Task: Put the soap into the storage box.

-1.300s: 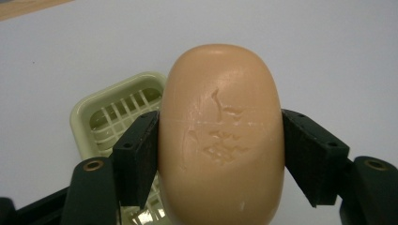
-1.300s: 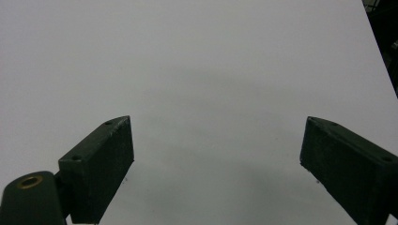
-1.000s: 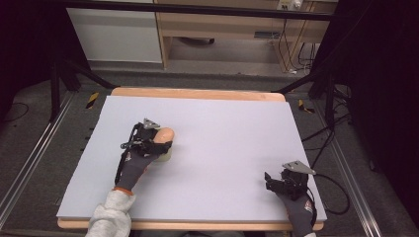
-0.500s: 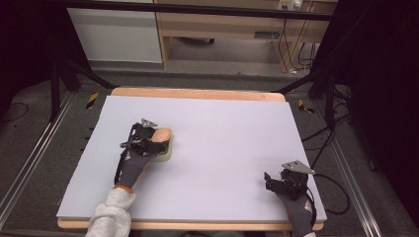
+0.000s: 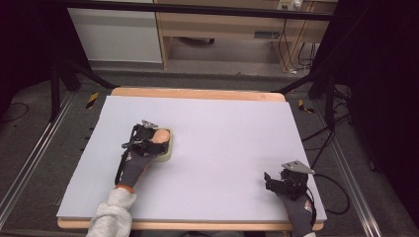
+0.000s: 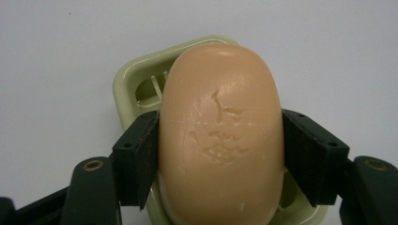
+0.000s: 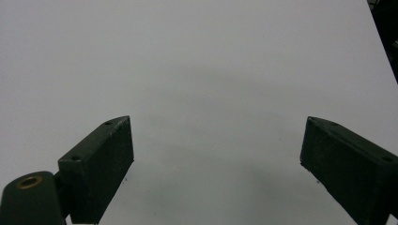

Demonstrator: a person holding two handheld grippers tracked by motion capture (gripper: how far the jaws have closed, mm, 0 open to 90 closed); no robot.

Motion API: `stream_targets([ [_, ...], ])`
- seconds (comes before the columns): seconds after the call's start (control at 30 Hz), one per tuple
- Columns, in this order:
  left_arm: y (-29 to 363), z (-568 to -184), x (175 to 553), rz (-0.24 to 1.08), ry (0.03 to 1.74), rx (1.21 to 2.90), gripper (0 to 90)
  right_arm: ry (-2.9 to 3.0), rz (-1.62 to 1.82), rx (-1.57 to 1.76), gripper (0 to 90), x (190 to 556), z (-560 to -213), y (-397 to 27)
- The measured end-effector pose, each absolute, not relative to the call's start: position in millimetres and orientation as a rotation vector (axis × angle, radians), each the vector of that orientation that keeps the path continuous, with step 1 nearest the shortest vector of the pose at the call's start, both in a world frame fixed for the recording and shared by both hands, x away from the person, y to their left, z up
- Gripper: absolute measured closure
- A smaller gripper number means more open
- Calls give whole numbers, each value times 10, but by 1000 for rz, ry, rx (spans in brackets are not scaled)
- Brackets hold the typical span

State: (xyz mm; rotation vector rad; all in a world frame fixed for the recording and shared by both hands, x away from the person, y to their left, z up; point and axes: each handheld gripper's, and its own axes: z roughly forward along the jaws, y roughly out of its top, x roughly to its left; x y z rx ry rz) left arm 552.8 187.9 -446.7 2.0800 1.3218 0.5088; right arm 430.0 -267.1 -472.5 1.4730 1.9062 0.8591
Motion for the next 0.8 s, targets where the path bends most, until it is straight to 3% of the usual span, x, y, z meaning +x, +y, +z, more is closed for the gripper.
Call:
stream_targets([
  [0.8, 1897, -4413, 5491, 519, 1326, 2043, 296, 1906, 859, 1471, 101, 4296, -4723, -2672],
])
